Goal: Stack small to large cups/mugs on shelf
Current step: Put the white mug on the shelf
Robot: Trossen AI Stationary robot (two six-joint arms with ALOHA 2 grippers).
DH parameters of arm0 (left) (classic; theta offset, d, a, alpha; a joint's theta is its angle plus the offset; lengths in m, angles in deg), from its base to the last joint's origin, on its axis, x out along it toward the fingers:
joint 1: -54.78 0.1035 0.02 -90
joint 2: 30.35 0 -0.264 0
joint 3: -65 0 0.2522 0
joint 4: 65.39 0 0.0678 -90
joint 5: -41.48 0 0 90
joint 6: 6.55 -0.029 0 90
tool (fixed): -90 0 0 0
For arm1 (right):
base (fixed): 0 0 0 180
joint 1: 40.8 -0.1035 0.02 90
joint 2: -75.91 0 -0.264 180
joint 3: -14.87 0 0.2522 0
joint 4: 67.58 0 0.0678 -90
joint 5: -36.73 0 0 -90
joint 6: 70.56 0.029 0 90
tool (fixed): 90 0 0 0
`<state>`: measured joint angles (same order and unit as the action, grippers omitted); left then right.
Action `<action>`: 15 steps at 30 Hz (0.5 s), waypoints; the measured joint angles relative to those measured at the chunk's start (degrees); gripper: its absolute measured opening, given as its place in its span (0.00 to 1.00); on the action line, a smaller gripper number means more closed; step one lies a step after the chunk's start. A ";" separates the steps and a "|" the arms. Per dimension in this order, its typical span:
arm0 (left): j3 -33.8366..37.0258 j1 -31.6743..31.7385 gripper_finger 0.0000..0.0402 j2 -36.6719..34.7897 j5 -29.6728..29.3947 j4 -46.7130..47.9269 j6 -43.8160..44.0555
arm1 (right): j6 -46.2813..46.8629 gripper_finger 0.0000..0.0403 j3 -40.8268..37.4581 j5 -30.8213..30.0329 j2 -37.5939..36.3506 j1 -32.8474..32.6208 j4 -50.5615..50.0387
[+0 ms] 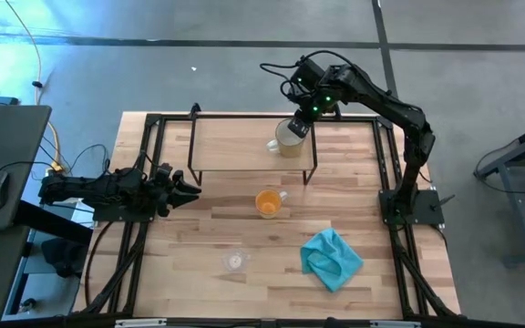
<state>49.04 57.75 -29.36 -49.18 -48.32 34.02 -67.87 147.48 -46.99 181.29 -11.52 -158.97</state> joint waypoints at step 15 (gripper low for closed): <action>0.00 0.00 0.38 -0.01 0.00 0.00 -0.21 | 1.39 0.07 0.02 1.31 -0.02 0.00 -0.07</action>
<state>49.04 57.75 -29.37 -49.18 -48.32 33.81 -66.48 147.50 -45.68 181.27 -11.52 -159.03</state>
